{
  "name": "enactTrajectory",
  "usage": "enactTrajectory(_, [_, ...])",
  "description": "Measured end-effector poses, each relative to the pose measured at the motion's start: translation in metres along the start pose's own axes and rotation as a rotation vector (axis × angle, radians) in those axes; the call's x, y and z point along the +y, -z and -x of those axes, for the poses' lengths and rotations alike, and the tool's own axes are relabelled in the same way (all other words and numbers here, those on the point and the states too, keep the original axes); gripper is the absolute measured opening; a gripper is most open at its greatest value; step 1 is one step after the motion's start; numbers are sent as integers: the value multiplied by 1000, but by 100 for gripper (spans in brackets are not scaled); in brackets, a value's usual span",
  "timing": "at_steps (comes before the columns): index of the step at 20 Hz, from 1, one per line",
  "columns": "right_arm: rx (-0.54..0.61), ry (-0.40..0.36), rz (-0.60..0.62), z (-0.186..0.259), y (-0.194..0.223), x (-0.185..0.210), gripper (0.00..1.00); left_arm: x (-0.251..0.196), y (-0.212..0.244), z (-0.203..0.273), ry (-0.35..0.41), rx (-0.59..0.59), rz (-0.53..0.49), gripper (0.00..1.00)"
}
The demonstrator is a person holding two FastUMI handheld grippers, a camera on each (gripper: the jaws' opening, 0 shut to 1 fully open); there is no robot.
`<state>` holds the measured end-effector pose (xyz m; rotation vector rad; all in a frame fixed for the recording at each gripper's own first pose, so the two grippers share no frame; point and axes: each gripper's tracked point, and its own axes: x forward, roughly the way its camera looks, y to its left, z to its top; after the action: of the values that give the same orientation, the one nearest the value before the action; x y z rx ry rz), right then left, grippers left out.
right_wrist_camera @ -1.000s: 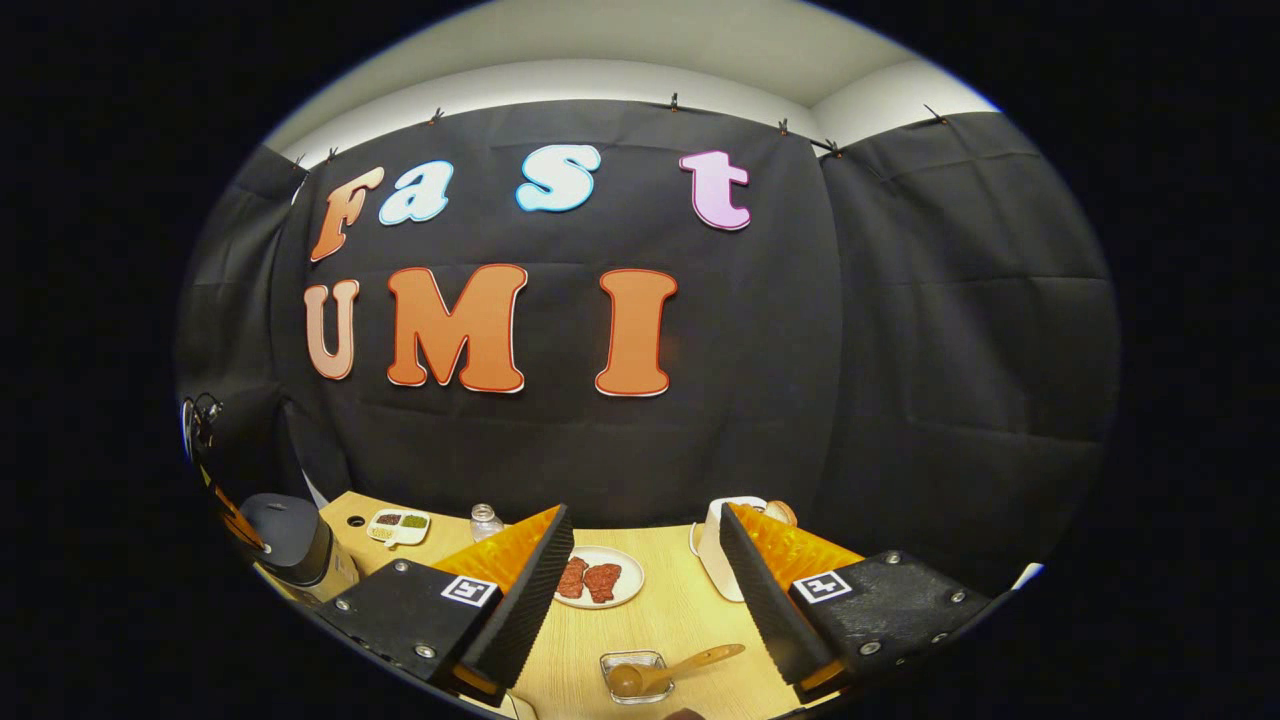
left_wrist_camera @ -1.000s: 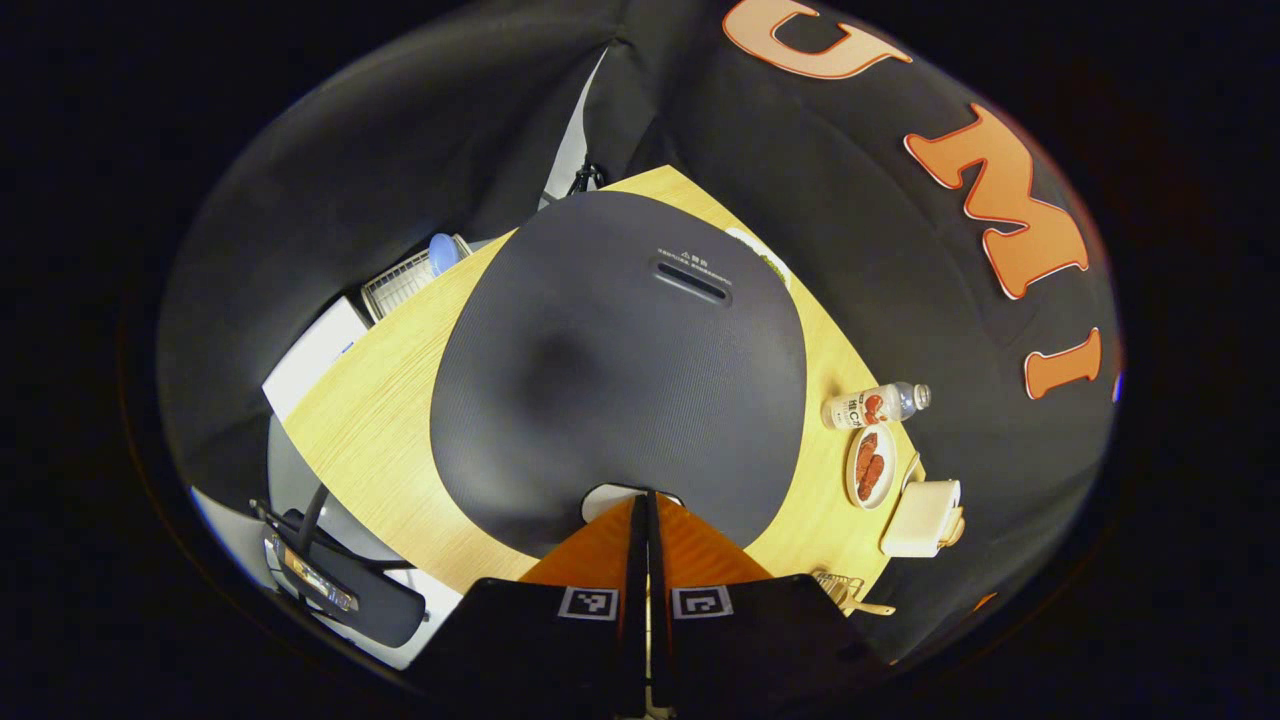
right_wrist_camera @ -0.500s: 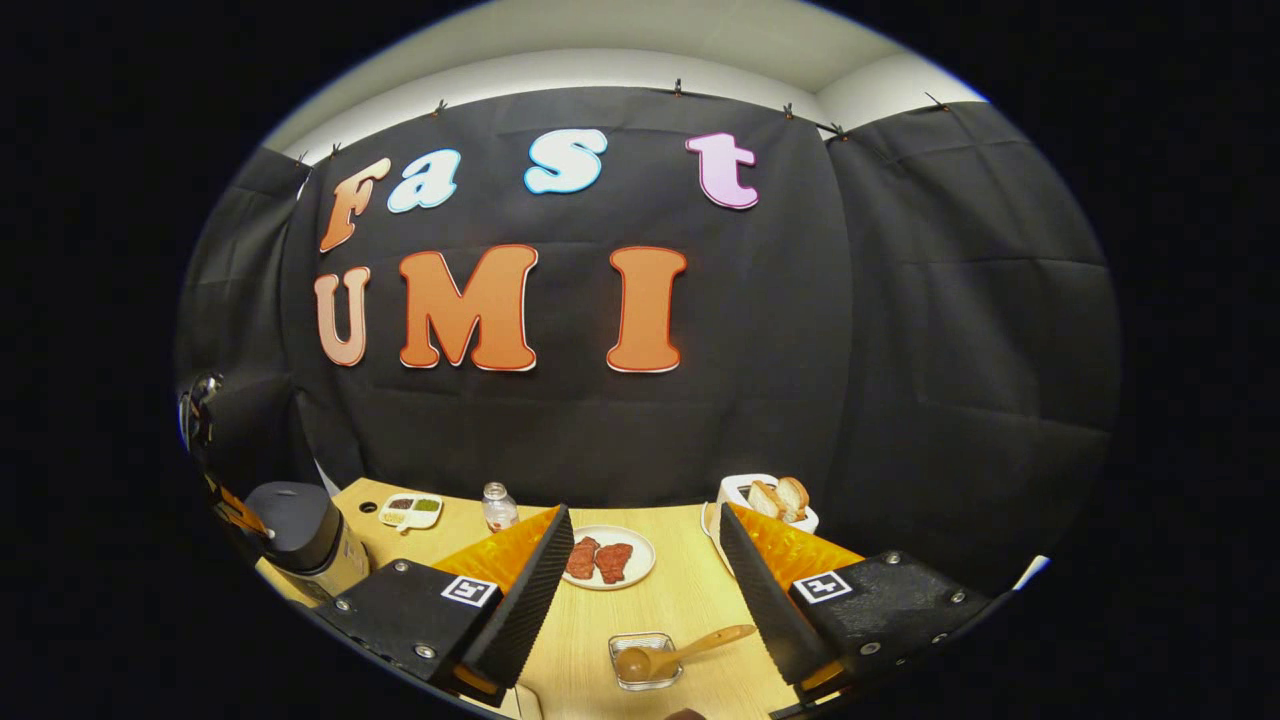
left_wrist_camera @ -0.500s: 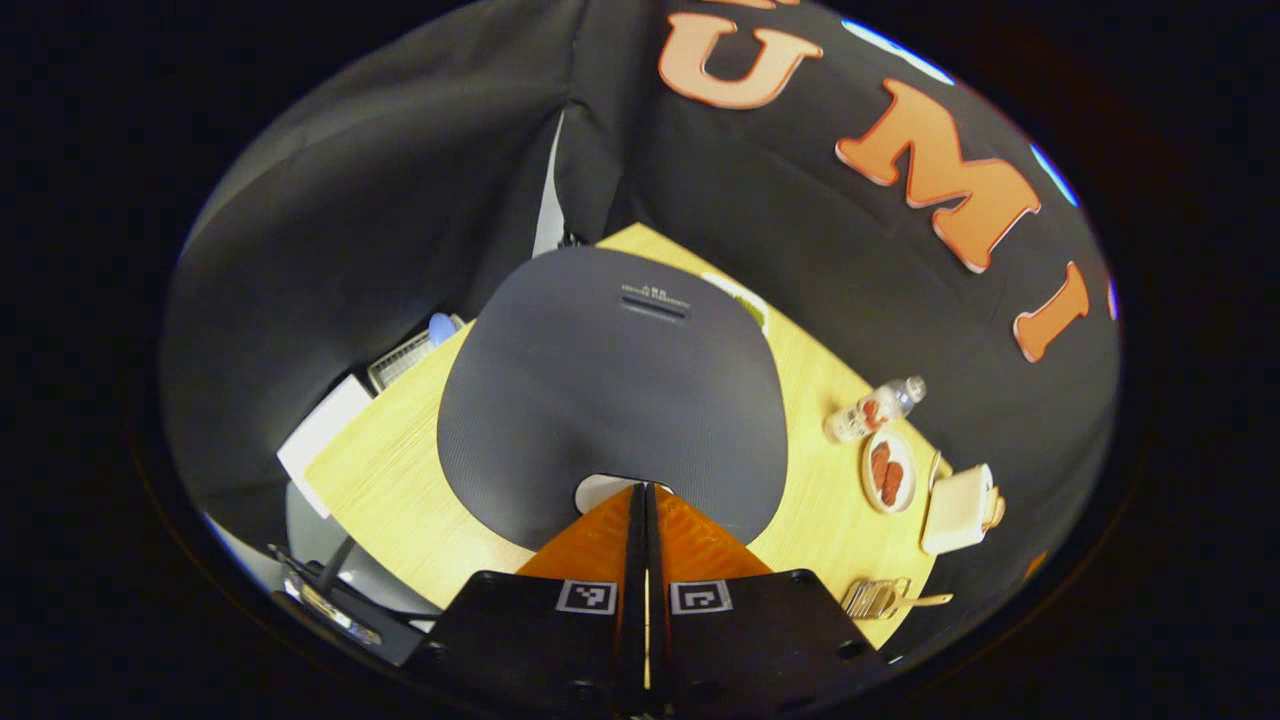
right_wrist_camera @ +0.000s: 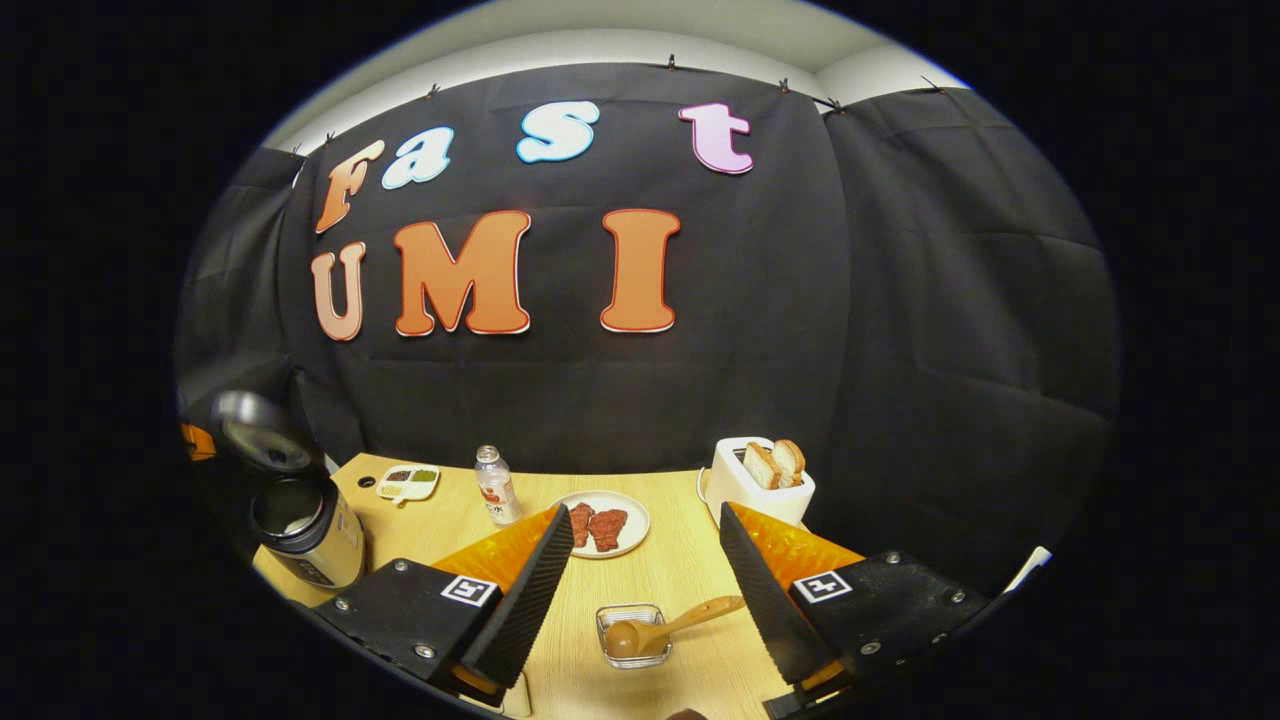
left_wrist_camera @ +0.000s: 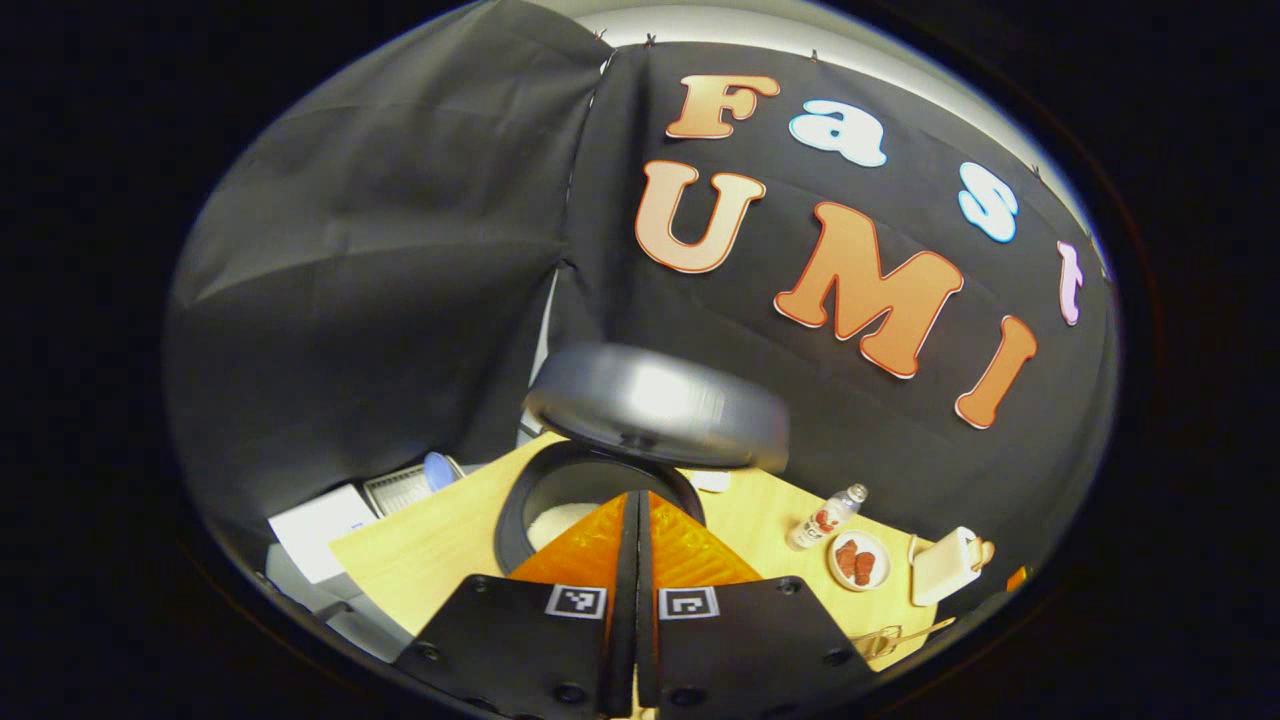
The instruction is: Close the left gripper, press the button to open the rice cooker; take a wooden spoon from the chopstick holder with the right hand, scoop a spoonful of rice and pour it into the rice cooker, then put the wooden spoon back into the chopstick holder.
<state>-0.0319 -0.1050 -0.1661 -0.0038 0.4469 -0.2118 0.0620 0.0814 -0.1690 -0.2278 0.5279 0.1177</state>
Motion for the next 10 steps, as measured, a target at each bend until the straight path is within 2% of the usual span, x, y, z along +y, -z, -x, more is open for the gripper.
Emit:
enactTrajectory(2, [21, -7, 9, 1, 9, -2, 92, -17, -21, 16, 10, -90, -65, 7])
enactTrajectory(3, [33, -15, 5, 0, 14, -3, 92, -28, -27, 25, 21, -120, -100, 22])
enactTrajectory(4, [45, -20, 1, -1, 18, -3, 92, -37, -30, 31, 35, -144, -134, 15])
enactTrajectory(5, [65, -29, -5, -4, 24, -4, 92, -49, -32, 38, 53, -157, -160, 32])
enactTrajectory(6, [91, -35, -10, -6, 33, -4, 92, -56, -33, 44, 68, -168, -176, 29])
enactTrajectory(8, [129, -23, -21, -11, 45, -13, 91, -74, -34, 56, 103, -189, -204, 30])
enactTrajectory(10, [150, -10, -32, -14, 55, -22, 91, -86, -36, 67, 110, -215, -242, 41])
